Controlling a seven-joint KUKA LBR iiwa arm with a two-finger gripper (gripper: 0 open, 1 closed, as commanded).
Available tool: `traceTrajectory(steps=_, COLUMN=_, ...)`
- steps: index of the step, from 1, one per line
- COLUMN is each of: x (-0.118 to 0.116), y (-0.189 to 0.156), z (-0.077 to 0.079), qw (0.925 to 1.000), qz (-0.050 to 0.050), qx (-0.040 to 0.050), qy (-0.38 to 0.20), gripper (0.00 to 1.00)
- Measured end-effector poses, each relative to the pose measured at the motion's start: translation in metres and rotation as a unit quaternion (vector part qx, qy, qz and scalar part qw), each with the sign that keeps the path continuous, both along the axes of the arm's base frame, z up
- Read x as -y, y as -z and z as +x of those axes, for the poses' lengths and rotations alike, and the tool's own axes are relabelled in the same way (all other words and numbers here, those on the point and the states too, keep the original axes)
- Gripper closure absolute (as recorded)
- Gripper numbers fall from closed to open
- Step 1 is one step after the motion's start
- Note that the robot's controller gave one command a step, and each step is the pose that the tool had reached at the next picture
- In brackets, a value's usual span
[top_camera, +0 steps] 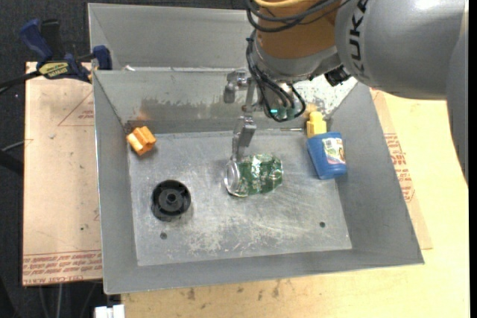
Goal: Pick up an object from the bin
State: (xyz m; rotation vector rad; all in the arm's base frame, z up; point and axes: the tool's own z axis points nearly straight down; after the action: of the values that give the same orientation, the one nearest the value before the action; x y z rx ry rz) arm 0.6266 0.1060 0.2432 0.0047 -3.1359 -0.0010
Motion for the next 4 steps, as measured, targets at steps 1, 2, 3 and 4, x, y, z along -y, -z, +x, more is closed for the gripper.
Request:
traceTrajectory(steps=1, x=0.0, y=-0.004, z=0.001, qw=1.0, qz=0.0, qx=0.0037, qy=0.001, gripper=0.0)
traceTrajectory(steps=2, x=0.01, y=0.035, z=0.001, qw=0.9999, qz=0.001, qx=0.0079, qy=-0.006, gripper=0.0)
traceTrajectory(steps=3, x=0.047, y=0.089, z=0.017, qw=0.9955, qz=0.001, qx=0.0051, qy=-0.095, gripper=0.0)
traceTrajectory(steps=4, x=0.062, y=0.171, z=-0.021, qw=0.9867, qz=0.001, qx=0.0019, qy=-0.162, gripper=1.0)
